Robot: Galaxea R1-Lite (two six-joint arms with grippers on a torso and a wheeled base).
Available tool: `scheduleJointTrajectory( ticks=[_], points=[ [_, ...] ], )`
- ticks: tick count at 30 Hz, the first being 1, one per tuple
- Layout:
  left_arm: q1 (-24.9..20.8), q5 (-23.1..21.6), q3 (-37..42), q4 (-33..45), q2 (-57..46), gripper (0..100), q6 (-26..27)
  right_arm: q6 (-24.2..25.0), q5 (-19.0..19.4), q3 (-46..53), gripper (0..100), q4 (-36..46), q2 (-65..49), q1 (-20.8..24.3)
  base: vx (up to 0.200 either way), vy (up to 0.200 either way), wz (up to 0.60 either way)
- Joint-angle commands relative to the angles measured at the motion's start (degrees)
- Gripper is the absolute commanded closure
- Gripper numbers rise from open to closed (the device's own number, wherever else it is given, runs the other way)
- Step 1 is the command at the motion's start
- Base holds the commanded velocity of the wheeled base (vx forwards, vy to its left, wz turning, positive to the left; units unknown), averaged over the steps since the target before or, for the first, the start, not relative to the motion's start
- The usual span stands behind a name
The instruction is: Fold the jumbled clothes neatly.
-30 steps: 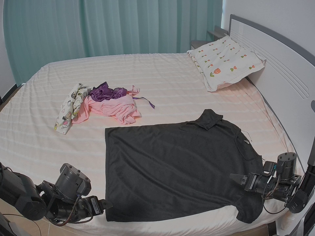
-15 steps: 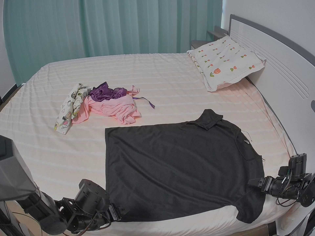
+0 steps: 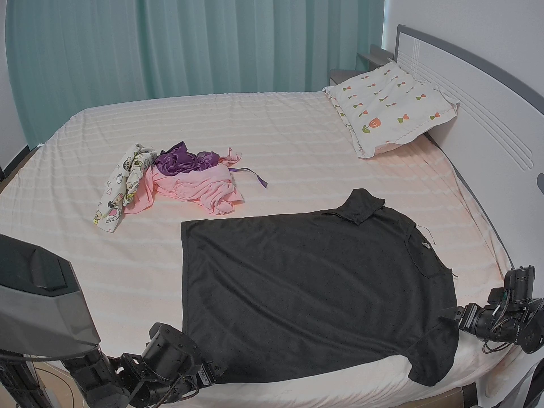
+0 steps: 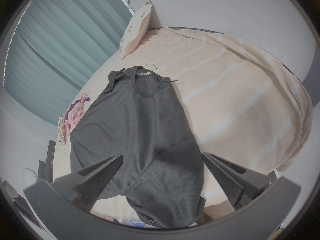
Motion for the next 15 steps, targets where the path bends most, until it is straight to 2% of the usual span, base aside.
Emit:
scheduleJointTrajectory(
  ticks=[1, 3, 4, 9, 15],
  points=[
    [0.35, 2.05, 0.01, -2.62, 3.36, 0, -0.66, -0.32, -0.07, 1.01, 0, 0.22, 3.05, -1.45, 0.000, 0.000, 0.00],
    [0.17, 2.49, 0.45, -4.02, 4.68, 0, -0.66, -0.85, -0.07, 1.01, 0, 0.66, 3.84, -1.63, 0.000, 0.000, 0.00],
    [-0.09, 2.67, 0.63, -5.43, 6.00, 100, -0.57, -1.46, -0.07, 1.01, 0, 1.01, 4.54, -1.63, 0.000, 0.000, 0.00],
    [-0.18, 3.02, 1.42, -7.10, 6.53, 100, -0.39, -1.64, -0.24, 1.01, 0, 1.27, 5.86, -1.63, 0.000, 0.000, 0.00],
    [0.35, 3.11, 3.53, -7.36, 2.57, 100, -0.48, -4.71, 0.64, 1.01, 0, 6.63, 5.86, -0.93, 0.000, 0.000, 0.00]
  ],
)
